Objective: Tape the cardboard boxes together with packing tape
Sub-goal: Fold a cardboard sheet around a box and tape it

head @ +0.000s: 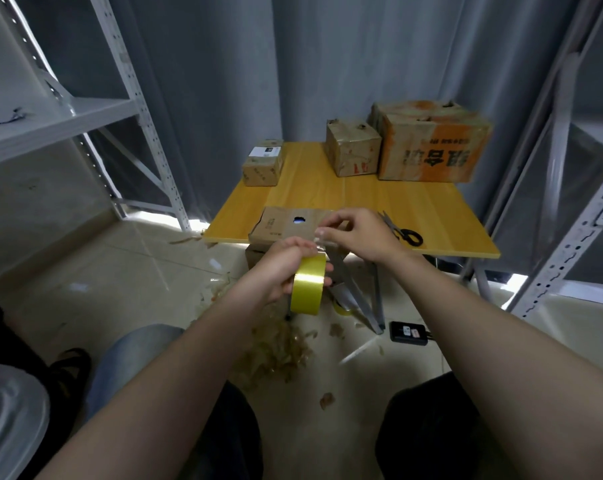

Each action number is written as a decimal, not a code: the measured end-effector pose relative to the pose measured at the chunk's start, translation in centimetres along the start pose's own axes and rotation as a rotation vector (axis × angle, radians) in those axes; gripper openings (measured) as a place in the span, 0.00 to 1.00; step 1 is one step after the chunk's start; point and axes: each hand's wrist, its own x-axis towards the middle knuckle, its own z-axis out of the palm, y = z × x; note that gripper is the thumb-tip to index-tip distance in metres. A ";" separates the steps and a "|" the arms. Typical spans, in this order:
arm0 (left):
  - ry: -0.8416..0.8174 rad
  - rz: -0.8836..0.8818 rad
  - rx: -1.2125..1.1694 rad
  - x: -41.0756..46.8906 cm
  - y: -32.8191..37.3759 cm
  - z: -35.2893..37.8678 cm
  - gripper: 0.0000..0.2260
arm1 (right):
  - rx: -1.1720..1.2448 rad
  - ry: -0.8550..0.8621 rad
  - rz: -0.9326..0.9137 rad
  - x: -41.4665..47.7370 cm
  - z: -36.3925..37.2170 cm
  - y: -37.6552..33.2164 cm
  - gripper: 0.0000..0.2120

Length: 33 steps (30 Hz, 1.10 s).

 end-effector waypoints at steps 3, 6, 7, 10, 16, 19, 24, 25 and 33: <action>0.001 0.024 0.006 -0.6 0.5 -0.2 0.07 | -0.021 -0.090 0.012 0.0 -0.1 0.0 0.05; -0.030 0.022 0.030 -1.1 0.7 -0.1 0.08 | -0.018 -0.127 0.026 0.0 0.2 -0.2 0.03; -0.034 0.014 0.032 -1.1 0.7 0.0 0.09 | 0.001 -0.130 0.031 0.0 0.4 -0.3 0.03; -0.030 -0.014 0.043 -1.2 0.2 0.4 0.10 | -0.071 -0.147 0.030 0.0 0.7 -0.8 0.06; -0.080 -0.028 0.035 -0.8 -0.7 0.7 0.10 | -0.107 -0.118 0.079 0.0 0.9 -0.3 0.05; -0.095 -0.015 0.038 -0.6 -0.7 0.7 0.10 | -0.046 -0.062 0.111 -0.2 0.9 0.4 0.06; -0.036 -0.007 0.028 -0.2 -1.3 1.2 0.11 | -0.036 -0.040 0.144 -0.1 1.1 0.6 0.06; -0.021 -0.003 0.017 -0.2 -1.4 1.2 0.13 | -0.025 -0.025 0.147 -0.1 1.1 0.6 0.06; 0.191 0.081 0.142 1.2 -4.0 1.2 0.09 | 0.000 0.087 0.138 -0.6 1.2 -0.3 0.07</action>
